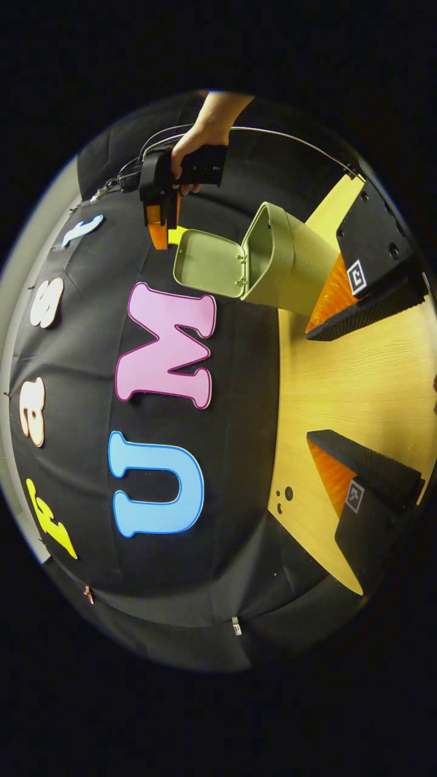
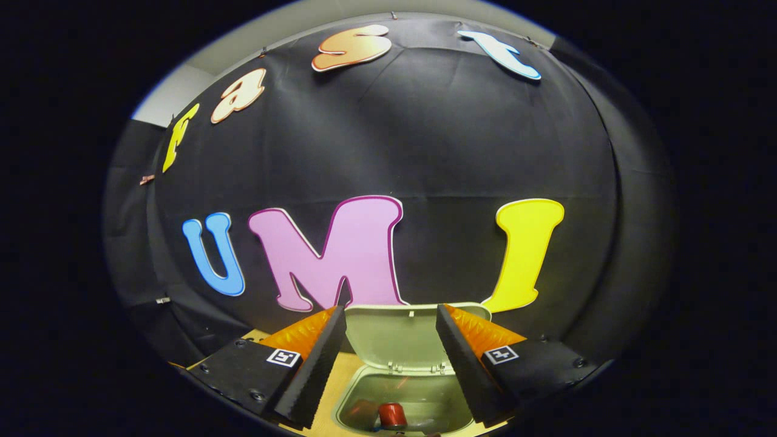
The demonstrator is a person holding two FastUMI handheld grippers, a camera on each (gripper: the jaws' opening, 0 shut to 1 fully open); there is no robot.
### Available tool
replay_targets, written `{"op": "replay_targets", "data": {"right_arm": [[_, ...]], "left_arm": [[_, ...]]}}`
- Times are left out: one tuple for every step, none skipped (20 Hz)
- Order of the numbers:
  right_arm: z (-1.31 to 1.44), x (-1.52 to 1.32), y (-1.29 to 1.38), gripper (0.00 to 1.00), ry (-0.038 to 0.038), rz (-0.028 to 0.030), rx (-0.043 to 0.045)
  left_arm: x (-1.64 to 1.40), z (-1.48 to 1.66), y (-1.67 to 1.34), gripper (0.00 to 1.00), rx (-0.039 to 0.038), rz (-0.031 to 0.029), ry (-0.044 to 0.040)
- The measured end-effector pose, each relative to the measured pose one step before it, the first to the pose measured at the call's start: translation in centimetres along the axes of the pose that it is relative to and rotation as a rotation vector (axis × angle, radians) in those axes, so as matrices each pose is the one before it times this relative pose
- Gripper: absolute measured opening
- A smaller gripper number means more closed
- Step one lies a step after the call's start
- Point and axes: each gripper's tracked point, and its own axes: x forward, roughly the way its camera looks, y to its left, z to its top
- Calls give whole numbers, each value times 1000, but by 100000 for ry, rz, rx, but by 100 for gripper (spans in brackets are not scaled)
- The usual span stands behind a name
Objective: Press the lid of the desktop garbage bin to open it, pick up the crumpled paper on the desktop and throw it into the bin, then pick up the pop can on the desktop and drop it into the bin, and finally close the garbage bin lid.
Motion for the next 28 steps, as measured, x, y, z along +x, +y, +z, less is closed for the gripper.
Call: {"op": "replay_targets", "data": {"right_arm": [[-6,764,-403,94,415,-1012,-669],[-16,730,-155,94,313,-777,-927],[45,737,-223,95,195,-829,-1006],[123,634,-161,95,310,-709,-1395],[58,693,-189,95,262,-834,-1693],[51,599,-45,95,359,-317,-1524],[52,582,-86,95,757,-357,-1427],[105,563,138,95,544,21,-1020],[-19,524,72,95,584,-193,-586],[-154,351,9,95,991,-350,-197],[-242,357,138,95,1080,-181,231],[-346,217,12,95,1312,-538,188],[-492,270,20,95,1830,-442,-240],[-513,85,-34,95,1575,-170,-296],[-408,-39,126,95,1493,738,158],[-38,90,34,96,48,-65,920],[-99,-136,44,95,632,549,351],[-76,-424,54,95,780,568,79],[-167,-407,62,95,171,380,-64],[-223,-603,96,95,464,542,-57],[-254,-645,93,95,519,407,-111],[-311,-557,62,95,558,432,-4],[-433,-609,172,95,447,455,124],[-357,-535,153,95,408,396,266],[-394,-480,168,95,308,270,496],[-486,-602,118,95,340,308,459],[-410,-536,90,95,438,325,460],[-532,-391,48,95,563,221,350]], "left_arm": [[-47,36,133,94,-76,342,37],[0,-14,70,94,-106,281,-81],[30,54,76,94,-124,141,12],[-143,-46,123,94,22,223,57],[-4,-26,101,94,33,202,19],[39,-3,16,94,-35,156,42],[-12,34,128,94,6,147,-27],[46,-25,-23,94,-9,158,42],[-22,65,130,94,-87,128,35],[-37,-106,79,94,-94,194,37],[4,76,97,94,-87,99,34],[40,-25,-101,94,-36,2,-26],[-48,52,24,94,27,85,-58],[-84,-7,50,94,5,74,-47],[-48,-33,11,94,-33,23,76],[8,-136,-4,94,-60,-18,66],[-94,-31,-34,95,-76,-106,99],[69,-64,-89,95,-80,-52,81],[-26,-29,-36,94,-87,-75,113],[-13,-80,-73,94,-164,-219,60],[-80,-19,-110,94,-180,-317,105],[119,-120,-141,94,-83,-274,22],[60,1,-81,94,-39,-309,35],[7,-20,-119,94,20,-330,20],[62,19,-123,94,79,-415,78],[2,-73,-144,94,39,-468,54],[27,-57,-146,94,25,-433,119],[91,-192,-82,94,-16,-350,184]]}}
